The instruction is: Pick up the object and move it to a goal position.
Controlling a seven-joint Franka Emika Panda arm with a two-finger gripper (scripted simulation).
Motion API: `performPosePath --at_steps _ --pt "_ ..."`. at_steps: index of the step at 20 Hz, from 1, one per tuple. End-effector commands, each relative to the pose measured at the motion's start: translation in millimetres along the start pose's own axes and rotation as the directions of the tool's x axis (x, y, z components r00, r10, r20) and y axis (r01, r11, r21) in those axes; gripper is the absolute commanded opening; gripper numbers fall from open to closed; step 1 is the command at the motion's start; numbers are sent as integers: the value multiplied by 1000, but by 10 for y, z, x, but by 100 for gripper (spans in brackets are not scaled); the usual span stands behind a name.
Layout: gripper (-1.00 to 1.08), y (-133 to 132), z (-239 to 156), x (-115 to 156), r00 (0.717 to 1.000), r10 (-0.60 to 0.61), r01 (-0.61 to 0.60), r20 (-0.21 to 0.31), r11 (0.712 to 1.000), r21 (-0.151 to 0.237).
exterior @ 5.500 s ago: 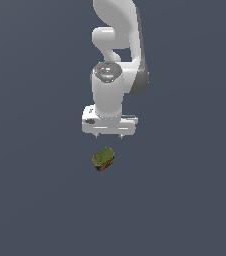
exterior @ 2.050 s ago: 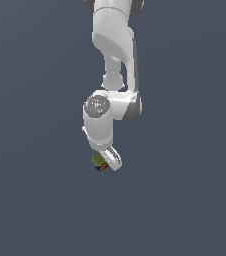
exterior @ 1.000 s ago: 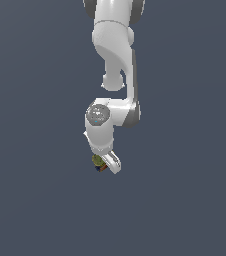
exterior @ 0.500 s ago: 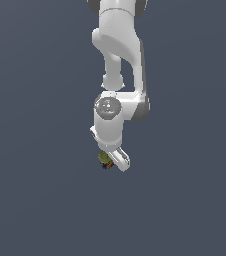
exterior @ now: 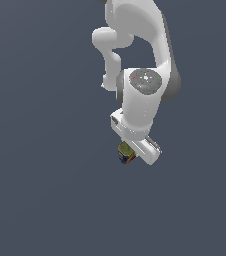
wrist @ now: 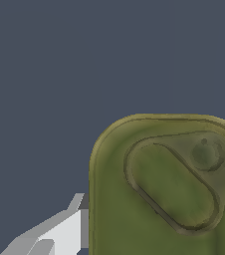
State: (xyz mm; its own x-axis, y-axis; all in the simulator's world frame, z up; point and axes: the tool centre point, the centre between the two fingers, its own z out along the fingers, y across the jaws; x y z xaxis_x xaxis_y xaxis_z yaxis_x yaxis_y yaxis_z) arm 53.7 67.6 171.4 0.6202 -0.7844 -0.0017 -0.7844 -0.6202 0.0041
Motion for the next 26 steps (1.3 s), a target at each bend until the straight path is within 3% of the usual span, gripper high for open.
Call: performPosePath --at_steps 1,14,26 --pt "-100 -156 -253 -150 1000 1 -1 -3 1000 3" --pt "-100 -874 -1286 -840 1000 1 -1 -3 1000 3" --pt "-100 -1236 -1771 -1150 1000 1 0 -2 1000 4"
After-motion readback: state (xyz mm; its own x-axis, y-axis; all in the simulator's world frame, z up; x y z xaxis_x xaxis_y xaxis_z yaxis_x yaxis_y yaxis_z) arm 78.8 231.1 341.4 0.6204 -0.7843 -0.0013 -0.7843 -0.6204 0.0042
